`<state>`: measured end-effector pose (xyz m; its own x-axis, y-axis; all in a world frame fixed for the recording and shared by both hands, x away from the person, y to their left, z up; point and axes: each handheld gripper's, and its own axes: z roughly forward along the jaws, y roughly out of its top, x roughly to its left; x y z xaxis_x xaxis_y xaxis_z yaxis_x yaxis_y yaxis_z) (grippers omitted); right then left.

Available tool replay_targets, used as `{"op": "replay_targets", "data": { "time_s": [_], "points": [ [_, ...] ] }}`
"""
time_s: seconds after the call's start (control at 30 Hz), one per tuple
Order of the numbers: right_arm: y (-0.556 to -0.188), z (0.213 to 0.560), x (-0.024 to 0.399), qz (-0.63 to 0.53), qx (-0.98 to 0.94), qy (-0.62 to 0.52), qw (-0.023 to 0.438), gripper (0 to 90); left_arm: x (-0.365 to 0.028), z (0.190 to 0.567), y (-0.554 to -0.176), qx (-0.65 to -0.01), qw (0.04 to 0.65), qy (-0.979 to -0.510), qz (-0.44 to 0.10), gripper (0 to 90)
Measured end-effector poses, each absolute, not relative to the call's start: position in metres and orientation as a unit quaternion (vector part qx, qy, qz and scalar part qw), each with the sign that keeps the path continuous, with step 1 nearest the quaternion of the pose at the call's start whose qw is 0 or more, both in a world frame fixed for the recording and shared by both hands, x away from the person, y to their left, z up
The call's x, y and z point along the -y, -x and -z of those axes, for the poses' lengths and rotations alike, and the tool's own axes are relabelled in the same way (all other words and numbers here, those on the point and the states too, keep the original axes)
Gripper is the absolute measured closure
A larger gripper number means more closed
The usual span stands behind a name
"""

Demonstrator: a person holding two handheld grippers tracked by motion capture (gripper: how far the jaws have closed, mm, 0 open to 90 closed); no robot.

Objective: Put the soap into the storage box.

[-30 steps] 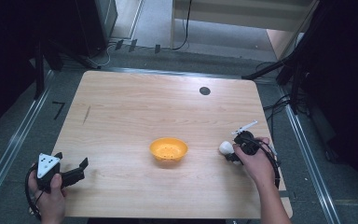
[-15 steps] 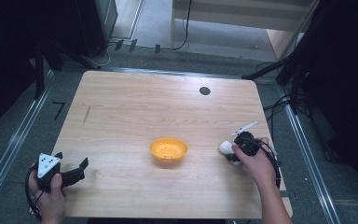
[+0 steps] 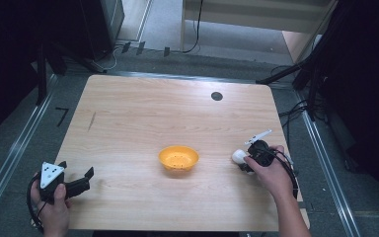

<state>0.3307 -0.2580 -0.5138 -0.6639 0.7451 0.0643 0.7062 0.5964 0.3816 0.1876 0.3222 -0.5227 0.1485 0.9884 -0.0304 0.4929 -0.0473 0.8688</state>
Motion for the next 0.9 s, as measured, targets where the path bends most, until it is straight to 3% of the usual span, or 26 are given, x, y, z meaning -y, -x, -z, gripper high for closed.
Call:
{"op": "replay_targets", "data": {
  "time_s": [0.9],
  "points": [
    [-0.3284, 0.5143, 0.2565, -0.197, -0.898, -0.388, 0.068, 49.0, -0.3227, 0.5226, -0.1885, -0.572, 0.386, -0.652, -0.315, 5.9]
  ]
}}
